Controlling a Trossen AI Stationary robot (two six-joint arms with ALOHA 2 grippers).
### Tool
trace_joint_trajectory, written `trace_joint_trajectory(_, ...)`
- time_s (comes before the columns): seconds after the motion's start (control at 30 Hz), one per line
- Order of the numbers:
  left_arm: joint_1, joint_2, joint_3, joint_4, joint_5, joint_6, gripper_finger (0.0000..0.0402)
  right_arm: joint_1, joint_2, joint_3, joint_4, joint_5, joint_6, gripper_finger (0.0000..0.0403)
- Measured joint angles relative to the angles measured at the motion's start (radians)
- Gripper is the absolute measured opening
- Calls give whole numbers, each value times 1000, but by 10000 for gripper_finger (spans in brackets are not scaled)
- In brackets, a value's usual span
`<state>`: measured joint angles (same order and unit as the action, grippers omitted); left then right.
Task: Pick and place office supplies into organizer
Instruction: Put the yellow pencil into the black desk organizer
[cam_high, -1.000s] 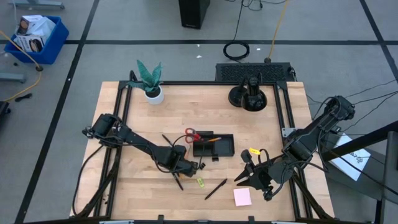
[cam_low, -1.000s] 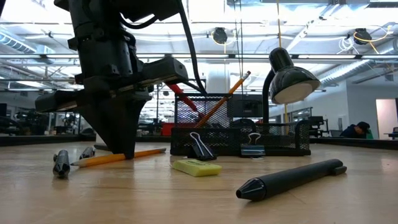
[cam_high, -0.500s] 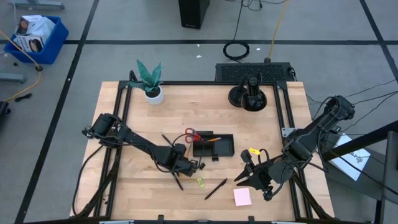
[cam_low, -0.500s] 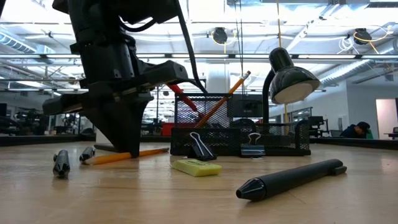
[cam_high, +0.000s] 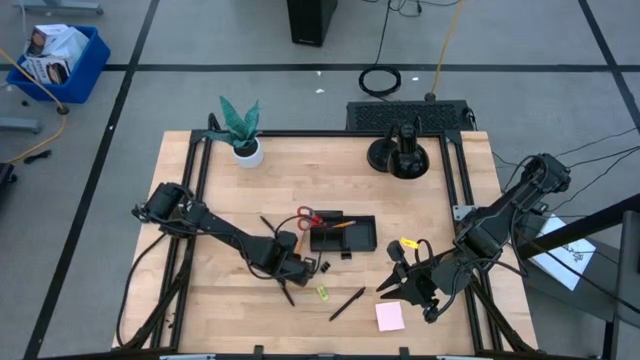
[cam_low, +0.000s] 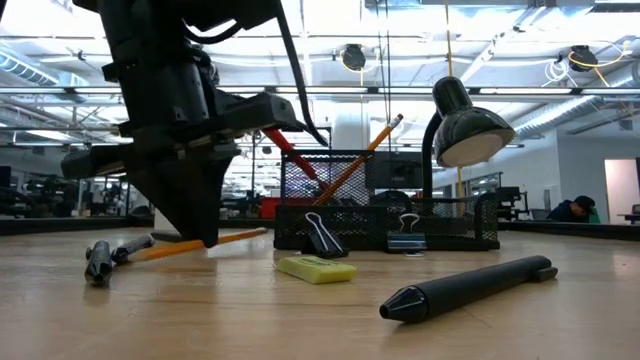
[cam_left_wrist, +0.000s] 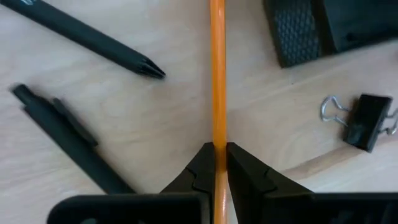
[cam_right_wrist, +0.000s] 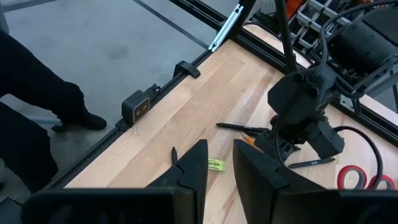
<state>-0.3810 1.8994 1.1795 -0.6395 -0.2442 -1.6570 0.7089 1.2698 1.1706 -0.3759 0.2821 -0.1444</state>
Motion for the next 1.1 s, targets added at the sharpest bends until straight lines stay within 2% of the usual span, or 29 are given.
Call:
trace_joint_trajectory(0.4, -7, -40, 3, -15, -46, 5, 33, 0, 0, 0, -1, 0, 1, 70)
trace_joint_trajectory(0.77, -34, -103, 3, -98, -49, -6, 33, 0, 0, 0, -1, 0, 1, 70)
trace_joint_trajectory(1.1, -87, -173, 4, -203, -66, -82, 33, 0, 0, 0, 0, 0, 1, 70)
